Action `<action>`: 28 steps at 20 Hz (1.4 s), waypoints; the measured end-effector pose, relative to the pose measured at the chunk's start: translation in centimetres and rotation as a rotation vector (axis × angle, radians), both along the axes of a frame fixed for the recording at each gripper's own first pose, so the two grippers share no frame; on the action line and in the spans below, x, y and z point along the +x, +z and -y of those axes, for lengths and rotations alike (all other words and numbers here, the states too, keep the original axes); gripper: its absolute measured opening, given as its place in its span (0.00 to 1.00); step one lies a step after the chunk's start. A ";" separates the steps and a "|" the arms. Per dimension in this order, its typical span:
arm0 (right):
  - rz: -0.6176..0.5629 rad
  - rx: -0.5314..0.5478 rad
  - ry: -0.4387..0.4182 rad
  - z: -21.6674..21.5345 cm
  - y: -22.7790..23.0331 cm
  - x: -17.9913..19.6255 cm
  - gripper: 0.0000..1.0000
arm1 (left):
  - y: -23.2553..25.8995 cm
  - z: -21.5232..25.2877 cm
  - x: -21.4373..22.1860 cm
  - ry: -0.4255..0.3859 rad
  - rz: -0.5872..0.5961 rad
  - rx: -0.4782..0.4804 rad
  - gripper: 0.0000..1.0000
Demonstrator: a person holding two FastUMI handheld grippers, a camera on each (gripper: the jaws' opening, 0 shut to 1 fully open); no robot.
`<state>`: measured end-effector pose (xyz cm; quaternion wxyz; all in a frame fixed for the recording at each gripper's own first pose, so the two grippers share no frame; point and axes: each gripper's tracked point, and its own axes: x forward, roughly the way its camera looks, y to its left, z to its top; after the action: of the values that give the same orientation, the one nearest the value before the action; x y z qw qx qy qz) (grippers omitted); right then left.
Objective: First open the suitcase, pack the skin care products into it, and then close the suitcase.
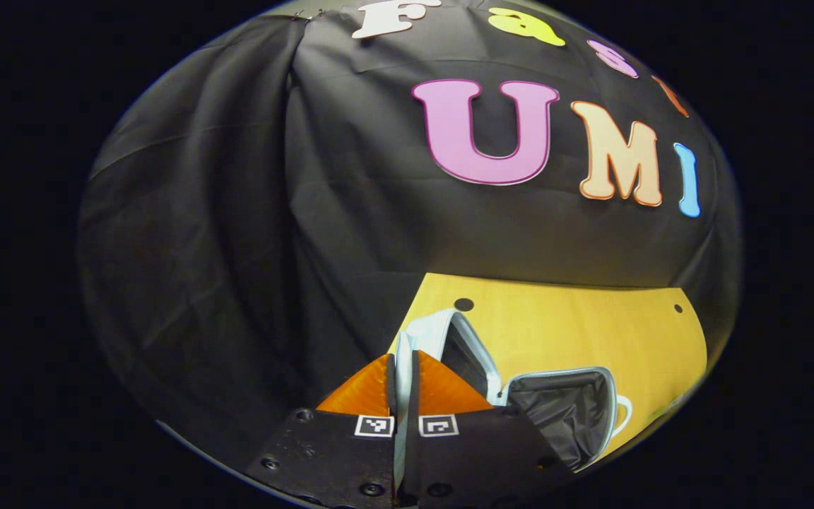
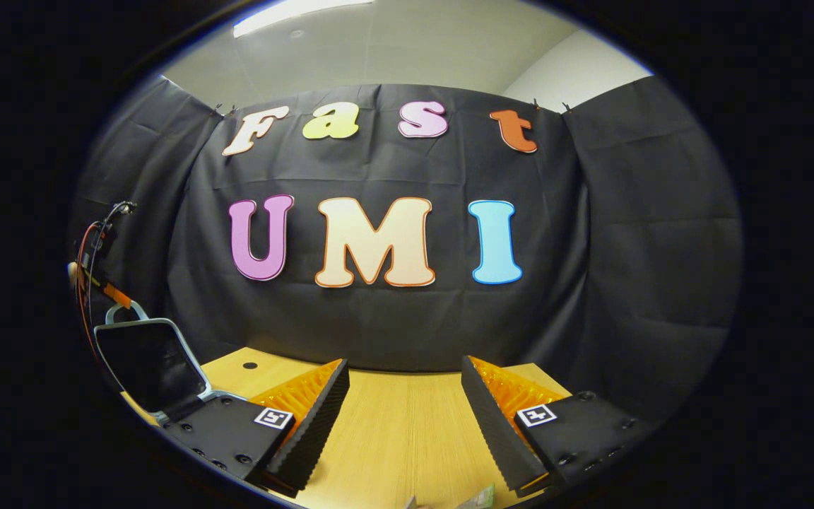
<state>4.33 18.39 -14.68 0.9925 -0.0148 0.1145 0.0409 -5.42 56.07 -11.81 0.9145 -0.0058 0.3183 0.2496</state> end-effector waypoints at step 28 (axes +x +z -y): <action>0.023 -0.011 0.012 1.6 1.1 1.0 0.99 | 1.3 -3.7 -6.1 0.288 0.295 0.207 0.96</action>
<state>5.35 16.76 -13.62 0.9934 -0.0214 0.1034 0.0460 -11.51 59.76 -10.49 0.9017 0.0062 0.1500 0.4054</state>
